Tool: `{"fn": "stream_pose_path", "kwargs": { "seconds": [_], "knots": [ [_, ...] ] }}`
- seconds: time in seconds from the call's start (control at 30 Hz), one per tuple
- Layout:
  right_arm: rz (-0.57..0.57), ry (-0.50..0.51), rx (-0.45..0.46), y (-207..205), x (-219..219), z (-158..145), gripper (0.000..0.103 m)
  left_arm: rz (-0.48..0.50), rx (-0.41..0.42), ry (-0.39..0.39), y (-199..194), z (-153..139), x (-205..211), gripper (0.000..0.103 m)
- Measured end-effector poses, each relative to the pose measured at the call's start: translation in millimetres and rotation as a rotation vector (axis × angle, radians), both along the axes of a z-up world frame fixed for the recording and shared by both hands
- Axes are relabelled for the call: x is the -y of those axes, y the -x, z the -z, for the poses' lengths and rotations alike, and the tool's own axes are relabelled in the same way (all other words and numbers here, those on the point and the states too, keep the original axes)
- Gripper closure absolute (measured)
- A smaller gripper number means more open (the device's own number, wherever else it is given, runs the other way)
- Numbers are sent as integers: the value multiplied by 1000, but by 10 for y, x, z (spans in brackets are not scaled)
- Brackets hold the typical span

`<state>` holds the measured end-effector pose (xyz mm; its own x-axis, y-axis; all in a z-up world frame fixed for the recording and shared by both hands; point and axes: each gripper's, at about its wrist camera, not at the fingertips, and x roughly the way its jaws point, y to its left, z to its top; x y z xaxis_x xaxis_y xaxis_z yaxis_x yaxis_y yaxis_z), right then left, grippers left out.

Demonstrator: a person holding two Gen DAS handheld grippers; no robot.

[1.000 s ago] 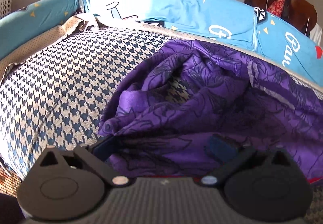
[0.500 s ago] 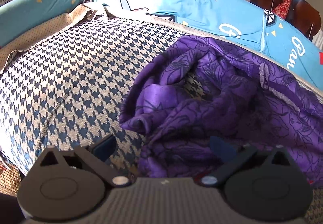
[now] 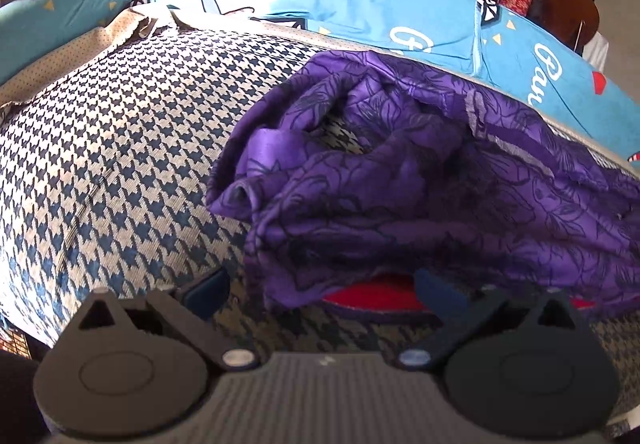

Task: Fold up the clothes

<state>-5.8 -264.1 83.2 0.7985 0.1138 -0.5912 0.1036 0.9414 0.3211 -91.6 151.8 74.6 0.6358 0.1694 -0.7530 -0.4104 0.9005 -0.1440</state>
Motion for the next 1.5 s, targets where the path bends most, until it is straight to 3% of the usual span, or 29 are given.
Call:
{"fn": "stream_pose_path", "kwargs": {
  "seconds": [0.43,0.57,0.67,0.87,1.03,1.23,1.37,1.5],
  "knots": [
    [-182,35,-95,14,-312,170,80,-14,-61,-9,-80,147,31,0],
    [-92,95,-91,74,-353,187,80,-45,-74,-6,-123,195,-25,0],
    [-82,56,-63,140,-314,151,80,-75,-84,-20,-150,228,-72,0],
    [-102,103,-29,446,-391,140,80,-122,-93,-86,-218,225,-107,0],
    [-292,162,22,566,-618,131,80,-196,-72,-39,-178,200,-270,0],
    [-510,268,65,553,-1056,230,78,-194,-75,-49,-172,210,-268,0],
    [-562,365,100,498,-1324,331,63,-202,-75,-37,-181,222,-286,0],
    [-595,428,100,407,-1477,421,62,-202,-77,-39,-187,233,-278,0]
  ]
}}
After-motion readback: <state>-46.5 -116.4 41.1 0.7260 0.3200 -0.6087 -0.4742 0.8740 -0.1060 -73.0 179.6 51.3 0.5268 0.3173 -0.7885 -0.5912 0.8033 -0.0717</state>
